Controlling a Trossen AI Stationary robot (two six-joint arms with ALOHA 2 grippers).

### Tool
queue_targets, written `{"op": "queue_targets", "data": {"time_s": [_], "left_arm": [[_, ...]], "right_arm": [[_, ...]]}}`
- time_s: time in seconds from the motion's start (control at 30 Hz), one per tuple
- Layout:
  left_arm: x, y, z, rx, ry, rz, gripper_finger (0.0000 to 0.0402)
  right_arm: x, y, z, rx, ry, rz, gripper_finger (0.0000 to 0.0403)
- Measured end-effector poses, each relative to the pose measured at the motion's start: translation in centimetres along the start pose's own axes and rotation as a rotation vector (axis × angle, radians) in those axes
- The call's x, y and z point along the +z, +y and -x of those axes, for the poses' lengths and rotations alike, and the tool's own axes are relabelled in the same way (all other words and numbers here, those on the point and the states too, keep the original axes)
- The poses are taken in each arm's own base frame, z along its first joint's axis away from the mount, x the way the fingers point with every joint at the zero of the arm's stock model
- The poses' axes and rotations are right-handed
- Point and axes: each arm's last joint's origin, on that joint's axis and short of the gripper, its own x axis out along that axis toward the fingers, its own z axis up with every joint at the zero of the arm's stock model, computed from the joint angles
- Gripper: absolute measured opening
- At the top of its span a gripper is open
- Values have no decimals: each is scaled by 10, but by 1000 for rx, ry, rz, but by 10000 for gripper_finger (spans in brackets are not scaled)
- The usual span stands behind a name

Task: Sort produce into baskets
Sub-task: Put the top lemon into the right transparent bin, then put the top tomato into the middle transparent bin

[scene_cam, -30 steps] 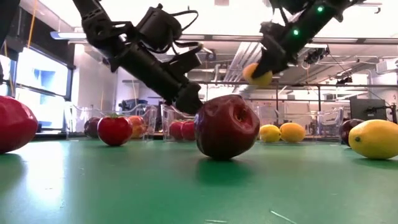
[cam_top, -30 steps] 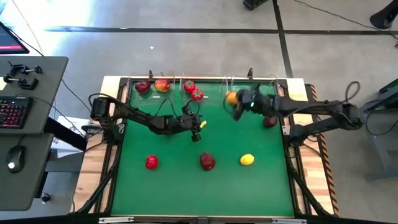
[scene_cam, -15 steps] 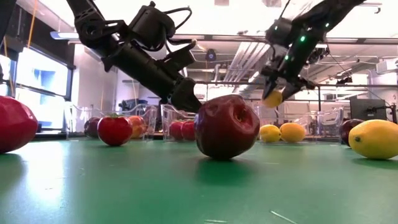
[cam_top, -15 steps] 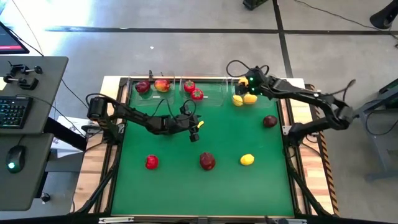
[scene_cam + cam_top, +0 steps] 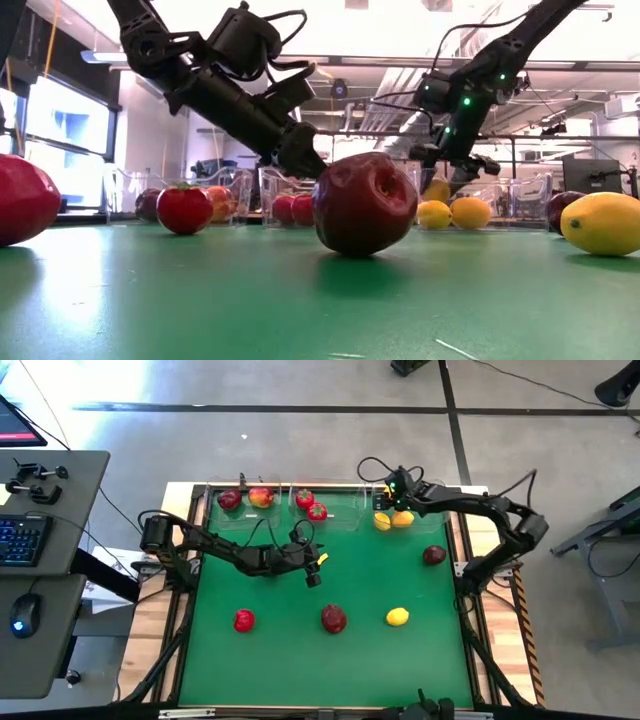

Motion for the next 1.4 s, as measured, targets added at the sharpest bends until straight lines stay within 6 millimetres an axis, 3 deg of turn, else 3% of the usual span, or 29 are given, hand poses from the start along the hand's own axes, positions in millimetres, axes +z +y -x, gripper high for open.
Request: {"op": "queue_targets", "data": {"time_s": [0.47, 0.7, 1.03, 1.4], "left_arm": [[0, 0, 0, -9, -3, 4, 172], [0, -1, 0, -33, -4, 4, 172], [0, -1, 0, -33, -3, 3, 172], [0, -1, 0, -34, 3, 0, 172]], "right_arm": [[-5, 5, -27, 6, 19, -21, 223], [-3, 6, -27, 16, -5, 26, 227], [-3, 6, -26, -3, -19, 19, 284], [-1, 6, -21, 5, -35, 92, 288]]}}
